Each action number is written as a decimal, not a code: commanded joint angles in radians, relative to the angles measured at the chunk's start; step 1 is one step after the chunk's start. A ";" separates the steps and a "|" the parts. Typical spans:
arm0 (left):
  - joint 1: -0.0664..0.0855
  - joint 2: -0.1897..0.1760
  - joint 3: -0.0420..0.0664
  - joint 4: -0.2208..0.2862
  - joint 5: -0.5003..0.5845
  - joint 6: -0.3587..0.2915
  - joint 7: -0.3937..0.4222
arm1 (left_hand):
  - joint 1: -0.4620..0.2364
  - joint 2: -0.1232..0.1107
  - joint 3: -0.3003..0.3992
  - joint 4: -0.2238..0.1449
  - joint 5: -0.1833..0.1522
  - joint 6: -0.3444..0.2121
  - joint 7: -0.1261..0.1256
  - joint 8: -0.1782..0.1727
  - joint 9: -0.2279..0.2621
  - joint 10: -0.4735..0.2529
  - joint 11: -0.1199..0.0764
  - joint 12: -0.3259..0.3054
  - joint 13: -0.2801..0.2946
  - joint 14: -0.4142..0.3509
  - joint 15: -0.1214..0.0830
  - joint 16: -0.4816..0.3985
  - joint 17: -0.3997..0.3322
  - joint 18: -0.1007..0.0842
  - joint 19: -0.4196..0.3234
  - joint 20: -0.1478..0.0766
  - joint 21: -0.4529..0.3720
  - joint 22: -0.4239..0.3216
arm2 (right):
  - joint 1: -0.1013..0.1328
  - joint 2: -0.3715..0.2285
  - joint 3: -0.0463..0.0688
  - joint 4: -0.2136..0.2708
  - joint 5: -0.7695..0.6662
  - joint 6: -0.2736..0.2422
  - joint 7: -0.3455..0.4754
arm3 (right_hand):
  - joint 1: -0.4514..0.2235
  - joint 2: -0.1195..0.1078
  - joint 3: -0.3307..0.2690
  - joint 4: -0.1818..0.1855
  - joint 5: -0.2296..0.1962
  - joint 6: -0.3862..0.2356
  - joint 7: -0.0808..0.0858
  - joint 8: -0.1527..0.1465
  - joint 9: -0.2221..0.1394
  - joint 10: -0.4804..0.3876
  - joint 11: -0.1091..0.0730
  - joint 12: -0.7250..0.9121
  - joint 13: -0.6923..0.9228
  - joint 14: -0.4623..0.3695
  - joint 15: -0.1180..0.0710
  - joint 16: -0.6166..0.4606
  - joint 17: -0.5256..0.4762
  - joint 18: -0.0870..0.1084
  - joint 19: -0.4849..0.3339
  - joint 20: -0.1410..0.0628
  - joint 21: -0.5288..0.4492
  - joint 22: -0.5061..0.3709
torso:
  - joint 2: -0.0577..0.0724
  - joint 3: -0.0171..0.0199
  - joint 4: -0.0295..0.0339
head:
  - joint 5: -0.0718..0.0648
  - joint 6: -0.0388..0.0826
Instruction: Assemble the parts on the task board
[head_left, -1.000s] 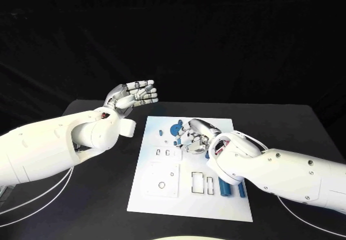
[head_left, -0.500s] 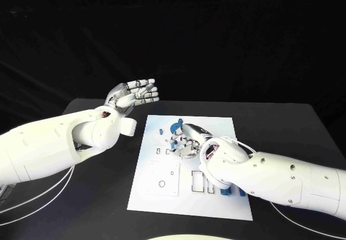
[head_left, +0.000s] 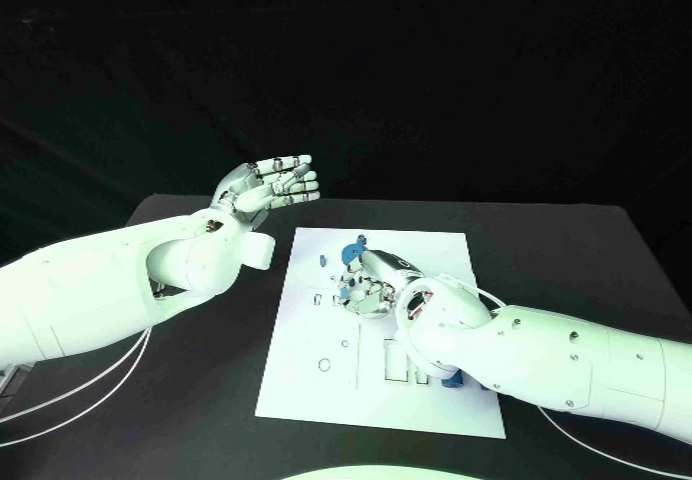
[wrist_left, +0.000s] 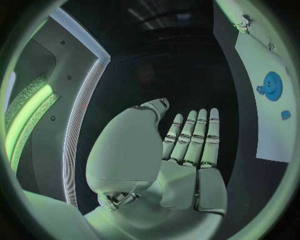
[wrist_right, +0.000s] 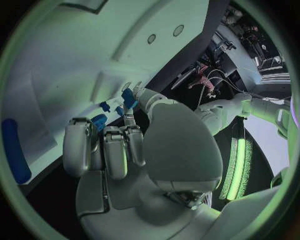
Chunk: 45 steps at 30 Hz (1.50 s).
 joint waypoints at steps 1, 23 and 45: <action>0.001 0.003 0.001 0.000 0.004 0.016 0.004 | -0.010 -0.001 0.005 0.000 -0.006 0.005 0.100 0.004 0.002 0.008 0.000 -0.001 0.000 0.006 -0.001 0.001 0.001 0.017 0.008 0.001 0.006 -0.001 | -0.004 0.003 -0.001 -0.003 -0.018 0.029 -0.010 | -0.011 0.000 0.002 0.008 -0.004 0.003 -0.003 0.021 0.042 0.022 -0.009 -0.006 0.146 0.096 -0.006 -0.006 0.233 -0.009 -0.004 -0.003 -0.007 0.082 | 0.000 -0.0004 -0.0011 | 0.000 -0.001; 0.001 0.004 0.001 -0.002 0.004 0.018 0.004 | -0.010 -0.001 0.005 0.000 -0.006 0.006 0.100 0.004 0.002 0.008 0.000 0.000 0.000 0.006 -0.001 0.001 0.001 0.017 0.008 0.001 0.006 -0.001 | -0.020 0.007 -0.003 -0.013 -0.029 0.037 -0.022 | -0.029 -0.013 -0.001 0.015 -0.019 -0.016 0.002 0.019 0.039 0.011 -0.005 -0.021 0.132 0.095 -0.004 -0.008 0.227 -0.007 -0.009 -0.003 -0.021 0.075 | 0.000 -0.0005 -0.0008 | 0.004 -0.004; 0.001 0.003 0.001 -0.004 0.004 0.017 0.001 | -0.010 -0.001 0.005 0.000 -0.006 0.006 0.100 0.004 0.002 0.008 0.000 0.000 0.000 0.006 -0.001 0.001 0.001 0.017 0.008 0.001 0.006 -0.001 | -0.021 0.006 -0.003 -0.011 -0.028 0.020 -0.010 | -0.045 -0.043 -0.013 0.028 -0.033 -0.092 0.035 -0.017 0.015 -0.030 0.023 -0.070 0.088 0.094 0.019 -0.011 0.221 -0.002 -0.022 0.016 -0.053 0.058 | -0.001 -0.0002 -0.0013 | -0.002 -0.004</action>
